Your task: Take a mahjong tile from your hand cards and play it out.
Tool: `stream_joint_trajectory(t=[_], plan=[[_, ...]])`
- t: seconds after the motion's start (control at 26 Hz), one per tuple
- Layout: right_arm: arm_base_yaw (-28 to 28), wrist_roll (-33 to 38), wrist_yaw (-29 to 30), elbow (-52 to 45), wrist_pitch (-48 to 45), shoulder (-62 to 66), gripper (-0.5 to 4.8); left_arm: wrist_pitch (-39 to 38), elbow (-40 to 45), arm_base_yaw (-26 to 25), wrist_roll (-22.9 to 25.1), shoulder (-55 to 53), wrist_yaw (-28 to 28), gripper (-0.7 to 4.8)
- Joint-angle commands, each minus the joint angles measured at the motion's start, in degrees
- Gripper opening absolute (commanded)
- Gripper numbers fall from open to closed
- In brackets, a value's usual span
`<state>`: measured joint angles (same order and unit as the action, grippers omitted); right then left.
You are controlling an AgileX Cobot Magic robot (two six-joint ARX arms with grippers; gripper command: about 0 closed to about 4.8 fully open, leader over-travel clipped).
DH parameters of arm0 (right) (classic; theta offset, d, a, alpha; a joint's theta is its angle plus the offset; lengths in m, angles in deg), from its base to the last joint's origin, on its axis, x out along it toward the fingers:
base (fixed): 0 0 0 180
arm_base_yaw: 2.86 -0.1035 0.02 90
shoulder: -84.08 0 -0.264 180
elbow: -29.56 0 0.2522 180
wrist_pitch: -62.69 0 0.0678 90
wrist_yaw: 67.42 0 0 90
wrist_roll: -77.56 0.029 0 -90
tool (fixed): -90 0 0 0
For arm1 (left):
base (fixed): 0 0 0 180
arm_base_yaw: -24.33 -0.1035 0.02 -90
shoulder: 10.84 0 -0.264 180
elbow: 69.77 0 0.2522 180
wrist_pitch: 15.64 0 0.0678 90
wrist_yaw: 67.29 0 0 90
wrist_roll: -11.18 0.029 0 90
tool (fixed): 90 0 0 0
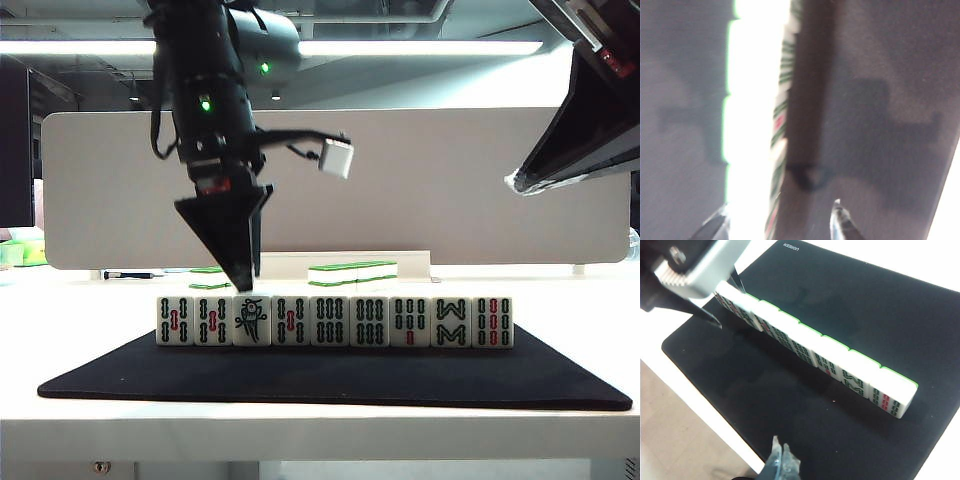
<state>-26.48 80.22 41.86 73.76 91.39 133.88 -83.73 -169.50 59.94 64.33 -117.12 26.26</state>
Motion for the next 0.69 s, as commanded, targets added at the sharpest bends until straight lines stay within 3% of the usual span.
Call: stream_joint_trajectory(t=[0.04,0.46,0.69], plan=[[0.0,-0.1,-0.1,0.2,-0.6,-0.1,-0.01,0.6,-0.2,0.3,0.5,-1.5,0.5,2.46],[0.0,-0.1,-0.1,0.2,-0.6,-0.1,-0.01,1.4,-0.5,0.2,-0.2,-2.3,0.1,2.41],[0.0,-0.1,-0.1,0.2,-0.6,-0.1,-0.01,-2.3,-7.1,0.2,-1.7,-2.1,0.2,2.41]])
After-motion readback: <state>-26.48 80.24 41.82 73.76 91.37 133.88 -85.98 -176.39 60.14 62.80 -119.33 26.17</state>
